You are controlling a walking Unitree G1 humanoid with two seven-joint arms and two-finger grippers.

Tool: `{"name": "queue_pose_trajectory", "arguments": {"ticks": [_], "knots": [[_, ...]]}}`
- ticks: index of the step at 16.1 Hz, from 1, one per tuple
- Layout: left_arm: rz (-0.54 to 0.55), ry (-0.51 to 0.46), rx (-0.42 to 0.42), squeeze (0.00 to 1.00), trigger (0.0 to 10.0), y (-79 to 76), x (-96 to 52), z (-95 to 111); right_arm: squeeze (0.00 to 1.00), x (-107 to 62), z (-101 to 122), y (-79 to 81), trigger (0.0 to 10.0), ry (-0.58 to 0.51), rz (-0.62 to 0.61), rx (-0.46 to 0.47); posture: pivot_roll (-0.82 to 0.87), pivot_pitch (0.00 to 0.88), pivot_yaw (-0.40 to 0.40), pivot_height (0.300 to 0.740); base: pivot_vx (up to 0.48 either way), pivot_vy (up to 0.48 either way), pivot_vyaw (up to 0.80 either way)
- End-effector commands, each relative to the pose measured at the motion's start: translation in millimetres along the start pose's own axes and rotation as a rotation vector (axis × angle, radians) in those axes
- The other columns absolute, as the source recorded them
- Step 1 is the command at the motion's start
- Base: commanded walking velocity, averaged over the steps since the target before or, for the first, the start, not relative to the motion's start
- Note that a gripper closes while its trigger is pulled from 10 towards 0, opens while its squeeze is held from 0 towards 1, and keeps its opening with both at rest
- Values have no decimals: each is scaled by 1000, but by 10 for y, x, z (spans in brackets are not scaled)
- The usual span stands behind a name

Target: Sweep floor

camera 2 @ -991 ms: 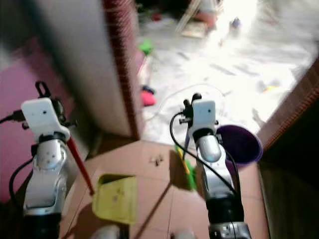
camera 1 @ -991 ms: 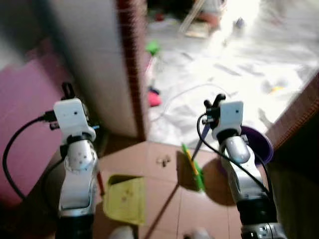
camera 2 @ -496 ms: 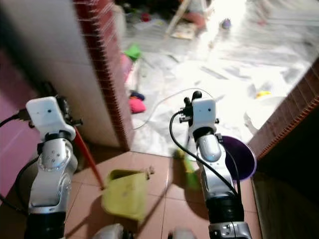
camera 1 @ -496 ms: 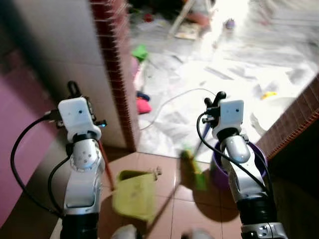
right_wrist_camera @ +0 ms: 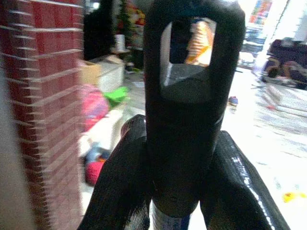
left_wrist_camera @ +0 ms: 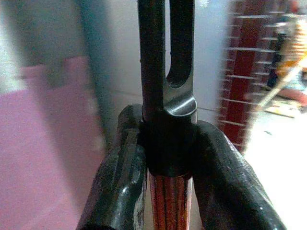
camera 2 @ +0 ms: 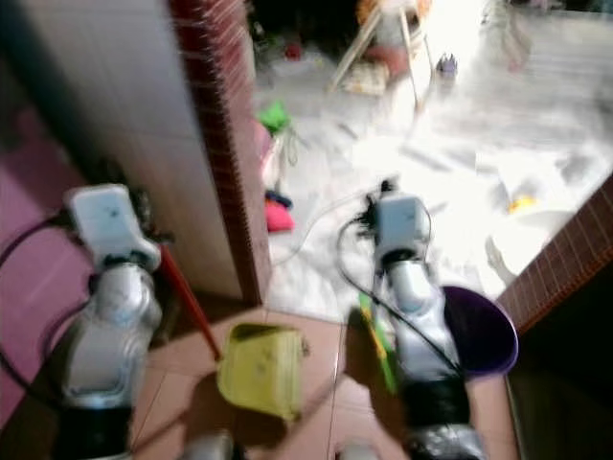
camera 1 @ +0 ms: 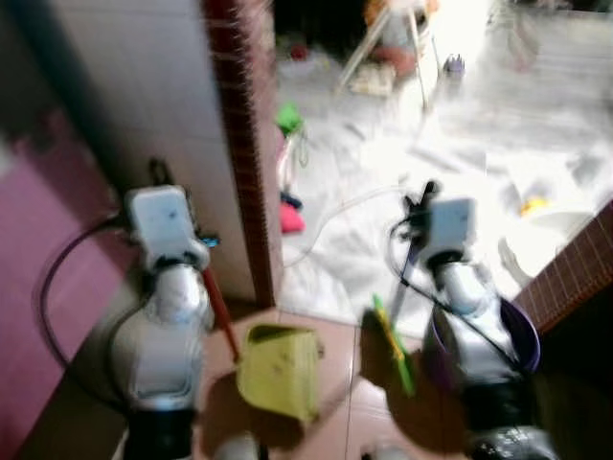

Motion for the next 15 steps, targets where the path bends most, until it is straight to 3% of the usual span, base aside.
{"name": "queue_pose_trajectory", "arguments": {"ticks": [1, 5, 15], "knots": [[-27, -59, 28, 0, 10000, -87, 22, 101, 0, 36, 137, -69, 10000, -61, -20, 12, -40, 0, 54, 740, 0, 0, 0], [-42, -83, 109, 0, 10000, -123, 88, -14, 0, 19, 123, -84, 10000, -55, -26, 6, -51, 1, 46, 740, 0, 0, 0], [-114, -80, 73, 0, 10000, -289, 157, -158, 0, 17, 149, -150, 10000, -64, -49, 3, -86, 0, 66, 740, 0, 0, 0]]}}
Point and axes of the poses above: a point about 5 cm out from each wrist's last joint towards the gripper, its own x axis pointing out of the wrist towards the gripper, its own z axis along the axis of the wrist's last joint, y = z × x, the point moved 4 cm from there along x, pointing out of the wrist towards the gripper, and after that the axes turned 12 degrees about -x, right-handed, at the moved point
